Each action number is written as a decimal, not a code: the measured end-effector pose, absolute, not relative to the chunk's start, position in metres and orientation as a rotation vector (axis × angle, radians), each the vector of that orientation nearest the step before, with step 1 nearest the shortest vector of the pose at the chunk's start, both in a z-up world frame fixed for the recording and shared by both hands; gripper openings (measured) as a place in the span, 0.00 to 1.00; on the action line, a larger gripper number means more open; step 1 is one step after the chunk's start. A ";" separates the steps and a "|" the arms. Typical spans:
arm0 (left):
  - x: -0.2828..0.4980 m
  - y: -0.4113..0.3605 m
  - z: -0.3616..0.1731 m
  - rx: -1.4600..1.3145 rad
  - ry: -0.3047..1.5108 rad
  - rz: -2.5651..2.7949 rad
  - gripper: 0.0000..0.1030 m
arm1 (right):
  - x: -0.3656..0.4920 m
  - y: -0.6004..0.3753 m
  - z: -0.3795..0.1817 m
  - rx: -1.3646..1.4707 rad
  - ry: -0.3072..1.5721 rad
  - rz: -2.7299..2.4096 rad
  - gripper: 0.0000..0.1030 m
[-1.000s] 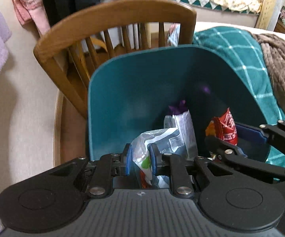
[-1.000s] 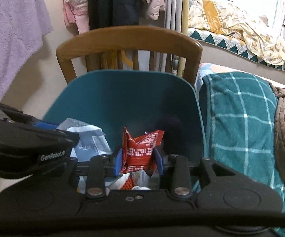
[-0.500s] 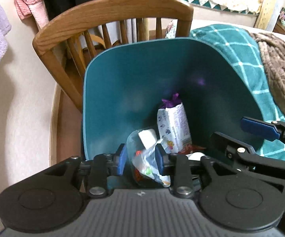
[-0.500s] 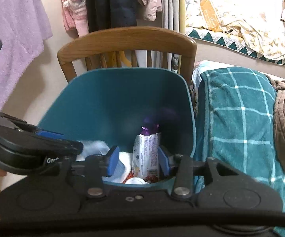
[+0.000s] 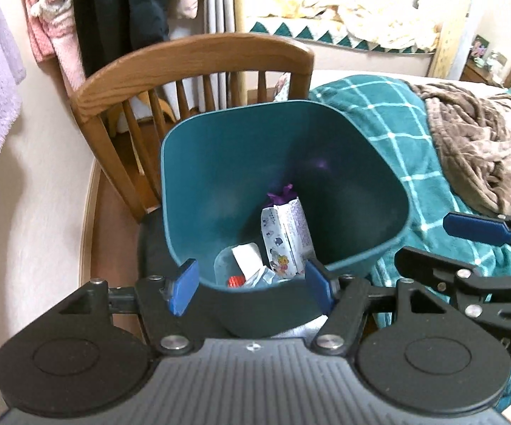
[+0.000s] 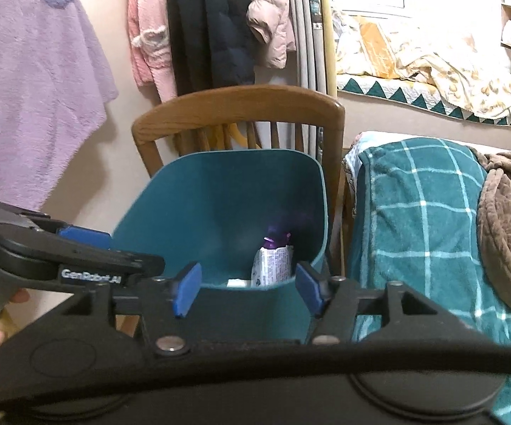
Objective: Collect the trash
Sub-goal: 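Raise both tools over the teal wastebasket and open both to drop the items, then withdraw both tools and lower them back to the floor trash, then grasp the pink mesh sponge with the right tool while the left grasps the crumpled silver foil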
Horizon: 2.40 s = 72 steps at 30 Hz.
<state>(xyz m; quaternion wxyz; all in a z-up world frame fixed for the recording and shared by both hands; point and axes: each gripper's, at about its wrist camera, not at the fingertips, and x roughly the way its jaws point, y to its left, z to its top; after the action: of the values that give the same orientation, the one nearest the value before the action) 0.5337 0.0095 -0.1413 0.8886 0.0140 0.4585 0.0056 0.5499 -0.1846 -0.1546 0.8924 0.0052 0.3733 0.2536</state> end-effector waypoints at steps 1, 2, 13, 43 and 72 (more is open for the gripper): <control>0.526 0.009 -0.139 0.037 0.942 0.007 0.63 | 0.546 -0.188 -0.153 0.022 0.771 0.531 0.62; 0.520 0.009 -0.136 0.041 0.934 0.005 0.64 | 0.540 -0.191 -0.151 0.028 0.766 0.536 0.62; 0.452 0.020 -0.136 0.009 0.900 0.008 0.73 | 0.486 -0.212 -0.156 0.026 0.766 0.560 0.79; 0.337 0.042 -0.499 -0.168 1.400 0.125 0.98 | 0.355 -0.200 -0.469 -0.113 1.193 0.550 1.00; 0.270 0.065 -0.897 -0.117 1.761 0.100 0.98 | 0.414 -0.221 -0.850 -0.419 1.328 0.440 0.98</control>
<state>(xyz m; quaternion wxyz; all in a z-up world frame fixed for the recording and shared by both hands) 0.2702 0.0654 -0.8971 0.6342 -0.0512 0.7702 0.0436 0.4143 -0.2205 -0.8501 0.7451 -0.1914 0.6064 0.2010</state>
